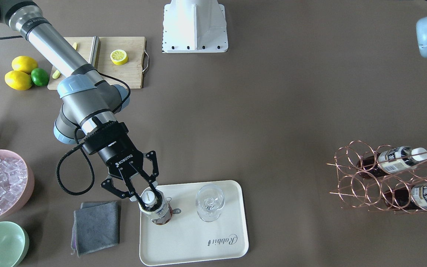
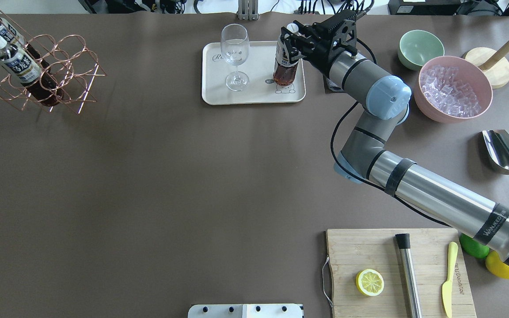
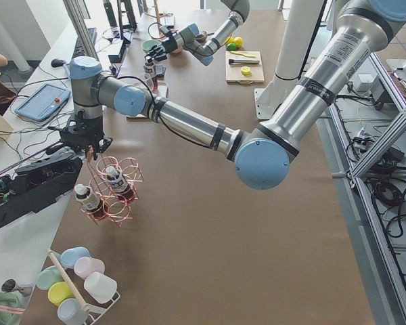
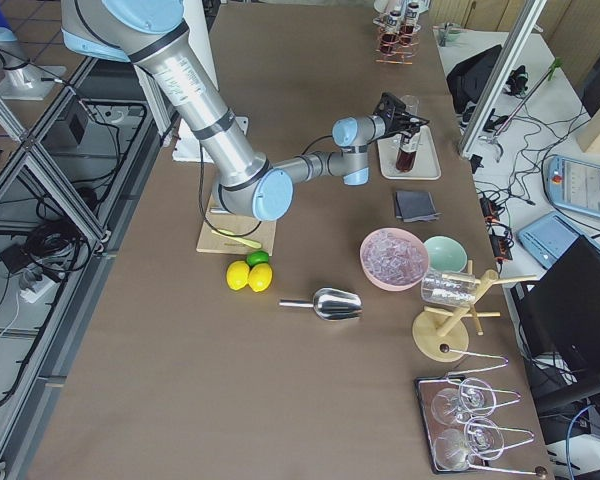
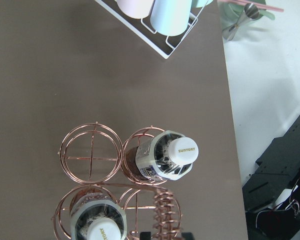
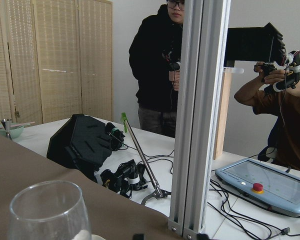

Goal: Take tea from basket to plate

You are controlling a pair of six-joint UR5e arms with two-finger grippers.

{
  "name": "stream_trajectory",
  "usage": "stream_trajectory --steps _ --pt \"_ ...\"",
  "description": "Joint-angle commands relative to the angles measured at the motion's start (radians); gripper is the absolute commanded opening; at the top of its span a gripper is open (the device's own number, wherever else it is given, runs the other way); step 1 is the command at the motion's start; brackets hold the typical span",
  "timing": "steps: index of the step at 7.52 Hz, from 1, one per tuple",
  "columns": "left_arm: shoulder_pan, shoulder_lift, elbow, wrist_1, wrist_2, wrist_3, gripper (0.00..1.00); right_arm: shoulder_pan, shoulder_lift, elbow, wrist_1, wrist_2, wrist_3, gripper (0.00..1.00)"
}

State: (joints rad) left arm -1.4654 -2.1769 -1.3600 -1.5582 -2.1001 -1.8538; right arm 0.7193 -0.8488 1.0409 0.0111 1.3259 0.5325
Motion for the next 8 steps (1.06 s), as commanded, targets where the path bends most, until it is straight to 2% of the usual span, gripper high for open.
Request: stream_trajectory --steps 1,2,3,4,5,6,8 --pt "-0.044 -0.009 0.134 -0.109 0.0 0.048 0.0 -0.004 0.0 0.005 0.006 -0.001 -0.04 0.72" --pt "-0.043 -0.009 0.169 -0.155 0.003 0.047 0.0 -0.004 0.0 0.007 0.006 -0.001 -0.04 0.75" --pt "-0.041 -0.009 0.174 -0.163 0.003 0.044 0.0 -0.004 0.0 0.016 0.004 0.001 -0.036 1.0" --pt "-0.036 -0.009 0.176 -0.172 0.005 0.041 0.0 -0.004 0.0 0.021 0.004 0.007 -0.036 1.0" --pt "-0.036 -0.007 0.176 -0.174 0.006 0.038 0.21 0.006 0.0 0.034 -0.002 0.025 -0.036 1.0" --pt "-0.033 -0.003 0.176 -0.187 0.011 0.048 0.99 0.031 0.0 0.037 -0.005 0.088 -0.037 1.0" --pt "-0.033 -0.001 0.171 -0.194 0.011 0.048 0.98 0.122 0.002 0.071 -0.052 0.297 -0.036 1.0"
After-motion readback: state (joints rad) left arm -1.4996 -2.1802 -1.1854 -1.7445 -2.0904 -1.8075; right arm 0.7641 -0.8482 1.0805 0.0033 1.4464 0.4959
